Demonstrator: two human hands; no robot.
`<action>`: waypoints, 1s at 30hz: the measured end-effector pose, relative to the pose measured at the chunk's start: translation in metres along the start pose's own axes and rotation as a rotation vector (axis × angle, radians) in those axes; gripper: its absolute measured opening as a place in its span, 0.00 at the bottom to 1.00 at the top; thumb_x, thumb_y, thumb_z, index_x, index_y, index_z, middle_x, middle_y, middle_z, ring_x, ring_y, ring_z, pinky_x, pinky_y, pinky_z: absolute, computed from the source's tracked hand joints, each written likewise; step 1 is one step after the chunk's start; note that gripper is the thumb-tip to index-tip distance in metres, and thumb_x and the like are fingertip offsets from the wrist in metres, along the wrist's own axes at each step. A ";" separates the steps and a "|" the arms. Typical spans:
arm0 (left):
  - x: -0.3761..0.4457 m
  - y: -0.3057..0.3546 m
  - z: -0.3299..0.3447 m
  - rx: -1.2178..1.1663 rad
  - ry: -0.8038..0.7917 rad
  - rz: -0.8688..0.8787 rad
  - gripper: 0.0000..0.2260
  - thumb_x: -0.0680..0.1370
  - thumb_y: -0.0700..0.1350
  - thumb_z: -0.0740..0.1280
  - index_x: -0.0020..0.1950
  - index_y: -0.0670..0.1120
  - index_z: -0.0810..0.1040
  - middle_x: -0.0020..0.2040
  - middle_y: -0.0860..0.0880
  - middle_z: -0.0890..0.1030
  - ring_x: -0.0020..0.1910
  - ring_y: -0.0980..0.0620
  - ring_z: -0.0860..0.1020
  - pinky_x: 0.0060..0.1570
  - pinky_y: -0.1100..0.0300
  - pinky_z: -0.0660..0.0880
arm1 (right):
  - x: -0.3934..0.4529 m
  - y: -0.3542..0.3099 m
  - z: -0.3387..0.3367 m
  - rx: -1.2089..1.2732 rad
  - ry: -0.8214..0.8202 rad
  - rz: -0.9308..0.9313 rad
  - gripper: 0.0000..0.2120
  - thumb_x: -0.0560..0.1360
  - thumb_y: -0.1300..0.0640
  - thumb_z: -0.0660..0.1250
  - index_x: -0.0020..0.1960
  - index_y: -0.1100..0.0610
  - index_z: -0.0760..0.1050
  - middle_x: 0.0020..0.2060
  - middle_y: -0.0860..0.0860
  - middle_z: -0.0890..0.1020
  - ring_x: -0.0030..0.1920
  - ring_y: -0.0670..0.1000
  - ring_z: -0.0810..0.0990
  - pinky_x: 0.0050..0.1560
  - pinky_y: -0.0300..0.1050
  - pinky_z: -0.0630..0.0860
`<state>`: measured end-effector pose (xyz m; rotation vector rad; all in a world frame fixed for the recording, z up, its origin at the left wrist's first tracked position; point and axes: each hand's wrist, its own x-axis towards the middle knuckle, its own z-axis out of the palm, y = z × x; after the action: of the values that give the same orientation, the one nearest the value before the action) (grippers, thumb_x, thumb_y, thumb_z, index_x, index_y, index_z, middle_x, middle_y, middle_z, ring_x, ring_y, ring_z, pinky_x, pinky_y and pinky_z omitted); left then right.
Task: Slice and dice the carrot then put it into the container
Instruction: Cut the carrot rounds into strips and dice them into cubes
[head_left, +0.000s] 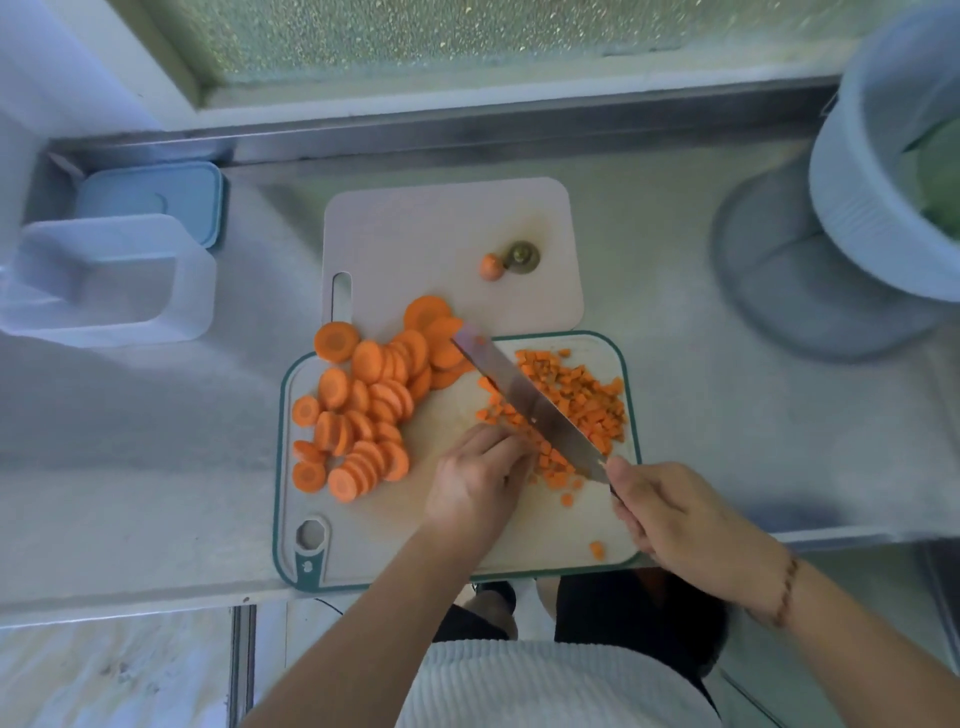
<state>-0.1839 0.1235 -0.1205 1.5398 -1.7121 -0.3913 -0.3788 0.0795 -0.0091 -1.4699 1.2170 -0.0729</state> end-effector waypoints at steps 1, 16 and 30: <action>-0.004 0.000 -0.004 -0.009 0.000 -0.013 0.06 0.77 0.40 0.68 0.44 0.40 0.84 0.44 0.48 0.83 0.45 0.50 0.80 0.44 0.57 0.78 | 0.001 0.004 -0.004 -0.125 0.047 -0.073 0.34 0.74 0.27 0.47 0.30 0.56 0.61 0.22 0.47 0.64 0.23 0.44 0.63 0.26 0.41 0.61; 0.055 0.018 -0.054 0.366 -0.334 -0.044 0.18 0.75 0.62 0.64 0.34 0.50 0.70 0.32 0.52 0.74 0.33 0.47 0.76 0.34 0.58 0.67 | 0.017 0.037 -0.038 -1.055 0.320 -0.453 0.45 0.67 0.24 0.24 0.41 0.49 0.73 0.33 0.48 0.81 0.31 0.50 0.81 0.27 0.44 0.67; 0.050 0.073 -0.057 0.089 -0.044 0.396 0.04 0.82 0.43 0.65 0.50 0.44 0.77 0.43 0.45 0.78 0.39 0.44 0.76 0.41 0.54 0.73 | 0.024 0.047 -0.059 -1.087 0.252 -0.516 0.43 0.63 0.24 0.19 0.41 0.49 0.65 0.38 0.49 0.82 0.36 0.52 0.81 0.31 0.44 0.66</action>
<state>-0.1917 0.1077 -0.0161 1.2175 -2.0371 -0.1471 -0.4344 0.0314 -0.0386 -2.7776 1.0659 0.0772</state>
